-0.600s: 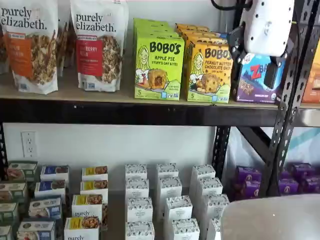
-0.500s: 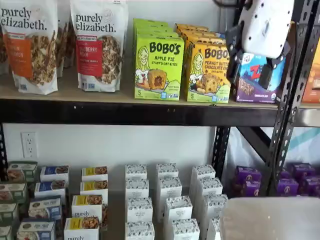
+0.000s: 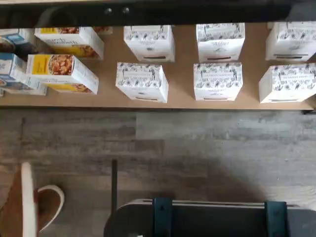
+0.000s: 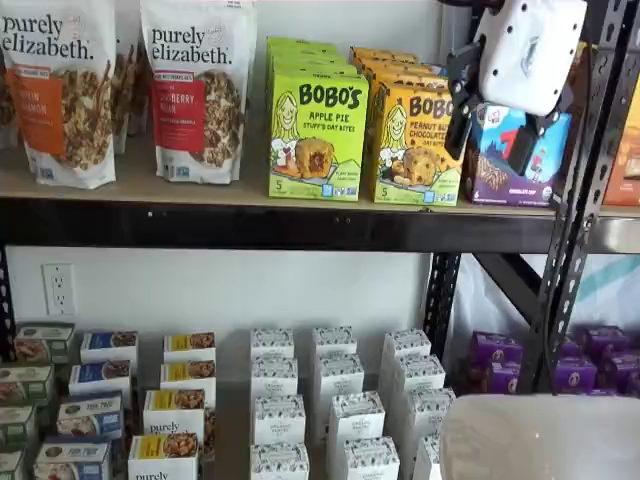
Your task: Pick the green box on the top shelf, the fourth from the left
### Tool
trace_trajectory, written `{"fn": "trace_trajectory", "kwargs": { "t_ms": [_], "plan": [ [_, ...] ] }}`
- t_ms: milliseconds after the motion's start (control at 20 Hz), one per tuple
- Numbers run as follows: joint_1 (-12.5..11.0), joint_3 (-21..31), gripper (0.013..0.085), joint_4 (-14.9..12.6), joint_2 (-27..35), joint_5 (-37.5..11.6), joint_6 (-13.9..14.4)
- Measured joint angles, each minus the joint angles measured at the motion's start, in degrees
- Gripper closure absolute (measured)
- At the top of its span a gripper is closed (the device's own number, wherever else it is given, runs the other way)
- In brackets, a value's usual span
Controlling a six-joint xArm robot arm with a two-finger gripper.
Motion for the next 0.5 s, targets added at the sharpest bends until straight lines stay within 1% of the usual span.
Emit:
{"fn": "trace_trajectory", "kwargs": {
  "t_ms": [150, 200, 300, 400, 500],
  "plan": [
    [1.50, -0.01, 0.0130, 0.22, 0.61, -1.17, 1.39],
    [2.47, -0.02, 0.0130, 0.20, 0.93, -1.79, 2.23],
    [4.77, -0.01, 0.0130, -0.47, 1.47, -3.27, 4.07],
    [7.75, -0.18, 0.0130, -1.85, 2.33, -5.06, 6.45],
    [10.18, -0.57, 0.0130, -2.93, 3.36, -6.54, 8.51]
  ]
}}
